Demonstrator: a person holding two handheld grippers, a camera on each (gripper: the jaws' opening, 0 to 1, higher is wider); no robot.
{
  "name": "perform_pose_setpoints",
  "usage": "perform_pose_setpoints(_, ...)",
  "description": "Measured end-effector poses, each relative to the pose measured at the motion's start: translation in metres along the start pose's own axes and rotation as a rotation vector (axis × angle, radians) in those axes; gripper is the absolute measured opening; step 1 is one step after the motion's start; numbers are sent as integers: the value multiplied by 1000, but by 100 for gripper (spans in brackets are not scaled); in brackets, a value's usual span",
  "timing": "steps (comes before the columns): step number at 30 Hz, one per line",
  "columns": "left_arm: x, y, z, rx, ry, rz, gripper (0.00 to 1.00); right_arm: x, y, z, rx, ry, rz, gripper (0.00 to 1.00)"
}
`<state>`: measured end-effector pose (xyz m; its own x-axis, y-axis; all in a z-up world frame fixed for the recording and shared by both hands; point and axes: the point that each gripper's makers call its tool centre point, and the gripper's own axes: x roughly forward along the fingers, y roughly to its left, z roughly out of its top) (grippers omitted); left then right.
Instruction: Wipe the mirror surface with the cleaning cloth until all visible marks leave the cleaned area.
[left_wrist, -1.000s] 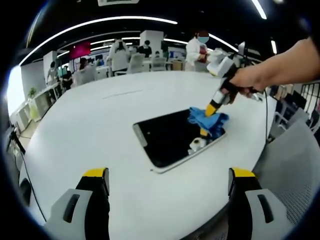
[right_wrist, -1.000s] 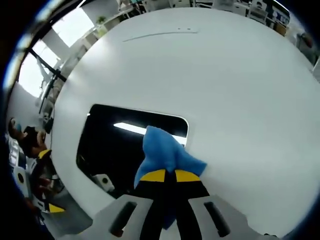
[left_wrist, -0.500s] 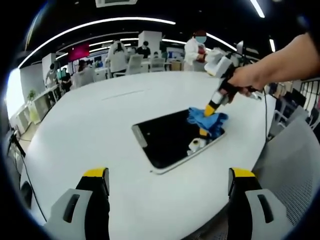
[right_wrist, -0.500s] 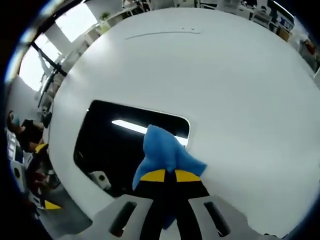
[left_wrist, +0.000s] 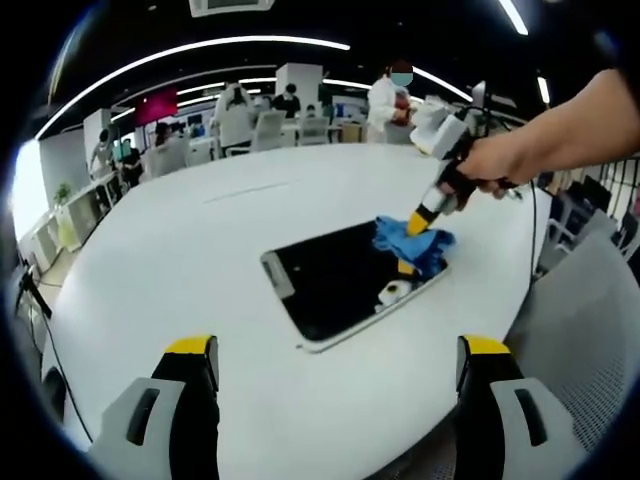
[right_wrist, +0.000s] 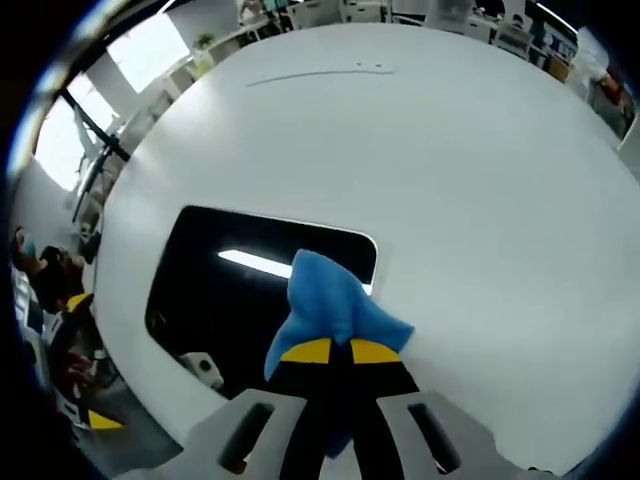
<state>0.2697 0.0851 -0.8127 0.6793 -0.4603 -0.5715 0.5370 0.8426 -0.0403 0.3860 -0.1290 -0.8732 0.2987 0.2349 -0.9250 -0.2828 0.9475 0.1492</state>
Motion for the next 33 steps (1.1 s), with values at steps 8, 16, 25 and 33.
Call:
perform_pose_setpoints(8, 0, 1, 0, 6, 0, 0, 99, -3, 7, -10, -48, 4, -16, 0)
perform_pose_setpoints(16, 0, 0, -2, 10, 7, -8, 99, -4, 8, -20, 31, 31, -3, 0)
perform_pose_setpoints(25, 1, -4, -3, 20, 14, -22, 98, -11, 15, -31, -8, 31, -16, 0)
perform_pose_setpoints(33, 1, -1, -2, 14, 9, -13, 99, -13, 15, -38, 1, 25, -5, 0)
